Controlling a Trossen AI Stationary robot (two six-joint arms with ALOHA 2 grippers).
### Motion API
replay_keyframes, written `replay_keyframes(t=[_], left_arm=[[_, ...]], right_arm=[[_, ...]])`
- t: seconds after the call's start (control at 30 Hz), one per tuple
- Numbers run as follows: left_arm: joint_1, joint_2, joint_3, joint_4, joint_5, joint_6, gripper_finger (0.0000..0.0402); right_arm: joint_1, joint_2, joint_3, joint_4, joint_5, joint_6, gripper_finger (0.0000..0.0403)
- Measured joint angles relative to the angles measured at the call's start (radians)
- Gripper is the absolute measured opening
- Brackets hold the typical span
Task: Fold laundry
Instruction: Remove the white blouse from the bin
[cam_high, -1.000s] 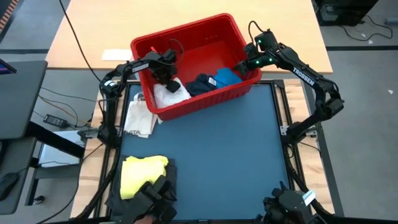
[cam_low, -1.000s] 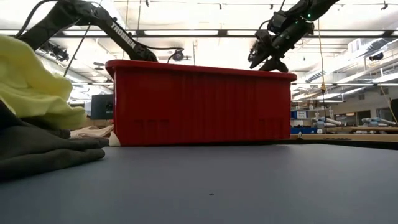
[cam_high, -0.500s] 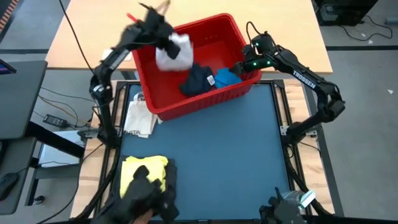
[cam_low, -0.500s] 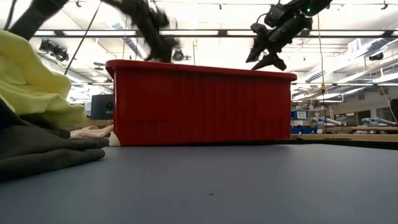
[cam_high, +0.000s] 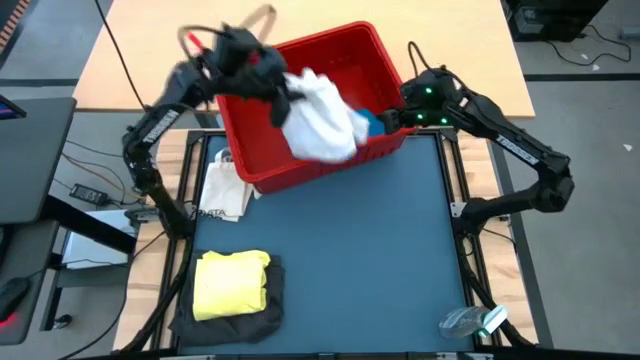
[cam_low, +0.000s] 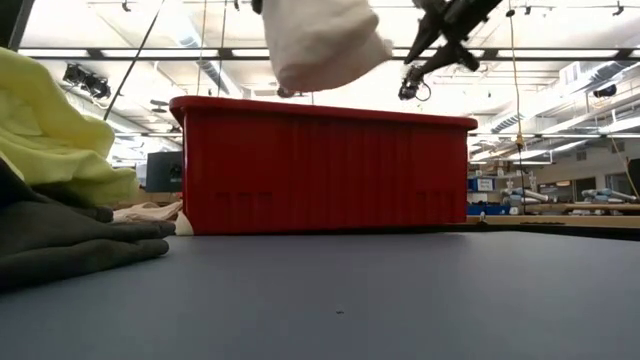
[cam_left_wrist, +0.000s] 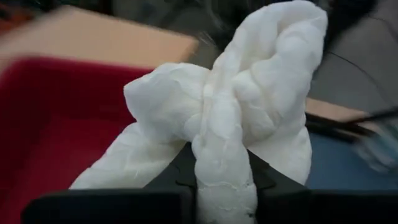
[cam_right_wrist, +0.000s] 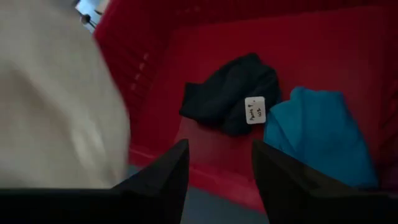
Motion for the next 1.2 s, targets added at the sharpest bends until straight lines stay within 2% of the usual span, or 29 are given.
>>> replay_keyframes(t=[0.17,0.3,0.5,0.6,0.67,0.73,0.8,0.9,0.97,1.03,1.2], left_arm=[[-0.184,0.002,-0.131,0.008,-0.001,-0.080,0.0056],[-0.284,0.005,-0.313,0.100,0.001,-0.169,0.0058],[-0.351,0.007,-0.593,0.595,0.029,-0.493,0.0054],[-0.374,0.008,-0.623,0.818,-0.034,-0.494,0.0054],[-0.399,0.005,-0.621,0.897,-0.085,-0.376,0.0056],[-0.442,0.004,-0.619,0.859,-0.150,-0.282,0.0064],[-0.506,0.042,-0.616,0.764,-0.222,-0.249,0.0080],[-0.603,0.167,-0.623,0.600,-0.273,-0.240,0.0122],[-0.653,0.256,-0.630,0.538,-0.279,-0.299,0.0159],[-0.686,0.295,-0.627,0.527,-0.277,-0.376,0.0199],[-0.707,0.289,-0.622,0.503,-0.284,-0.506,0.0287]], right_arm=[[0.009,-0.073,0.000,-0.044,0.005,-0.010,0.0180],[0.008,-0.114,0.000,-0.092,0.015,-0.064,0.0180],[0.008,-0.153,0.000,-0.187,-0.005,-0.126,0.0180],[0.013,-0.166,0.000,-0.246,-0.006,-0.165,0.0180],[0.018,-0.170,0.000,-0.283,-0.006,-0.188,0.0180],[0.023,-0.172,0.000,-0.307,0.005,-0.210,0.0180],[0.026,-0.171,0.000,-0.319,0.009,-0.233,0.0180],[0.032,-0.171,0.000,-0.328,0.009,-0.259,0.0180],[0.037,-0.171,0.000,-0.330,0.009,-0.265,0.0180],[0.045,-0.171,0.000,-0.331,0.009,-0.266,0.0180],[0.072,-0.171,0.000,-0.346,0.009,-0.267,0.0180]])
